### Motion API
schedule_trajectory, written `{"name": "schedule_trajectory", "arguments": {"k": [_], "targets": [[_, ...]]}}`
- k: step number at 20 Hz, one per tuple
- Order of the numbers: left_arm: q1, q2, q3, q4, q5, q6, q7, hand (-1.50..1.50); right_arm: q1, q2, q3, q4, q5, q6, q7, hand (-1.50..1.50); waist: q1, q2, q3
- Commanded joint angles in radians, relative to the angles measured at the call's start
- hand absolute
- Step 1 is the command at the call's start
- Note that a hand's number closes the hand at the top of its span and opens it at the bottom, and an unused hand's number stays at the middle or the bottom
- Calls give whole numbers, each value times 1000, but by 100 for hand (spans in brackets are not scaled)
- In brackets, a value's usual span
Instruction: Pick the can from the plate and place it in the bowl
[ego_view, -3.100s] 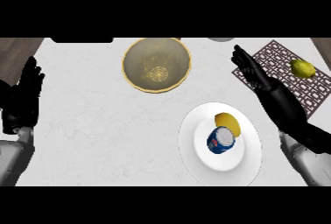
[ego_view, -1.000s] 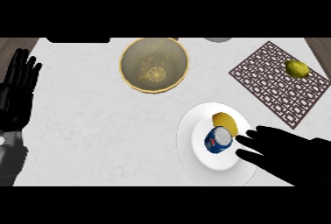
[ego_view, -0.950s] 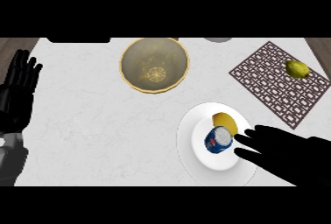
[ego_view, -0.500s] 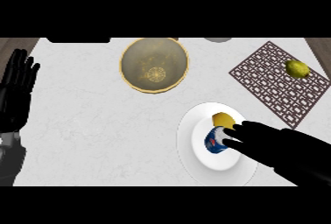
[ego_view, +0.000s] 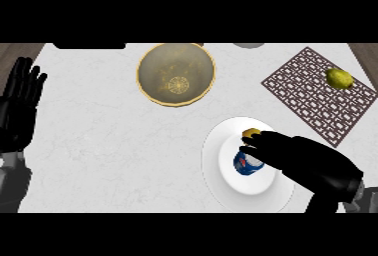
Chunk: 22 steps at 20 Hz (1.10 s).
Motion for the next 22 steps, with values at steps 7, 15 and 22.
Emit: {"name": "schedule_trajectory", "arguments": {"k": [7,15,22], "targets": [[32,-35,26,-42,-41,-16,28,0,-9,105,-46,170,156,-31,-206,-150,0,-1,0],[-5,-49,70,52,-59,-69,-52,0,-7,194,-23,226,298,-42,-253,-150,-3,-1,0],[-41,-17,96,-56,-44,-72,105,0,-2,231,-43,307,376,-59,-314,-150,-1,-2,0]]}}
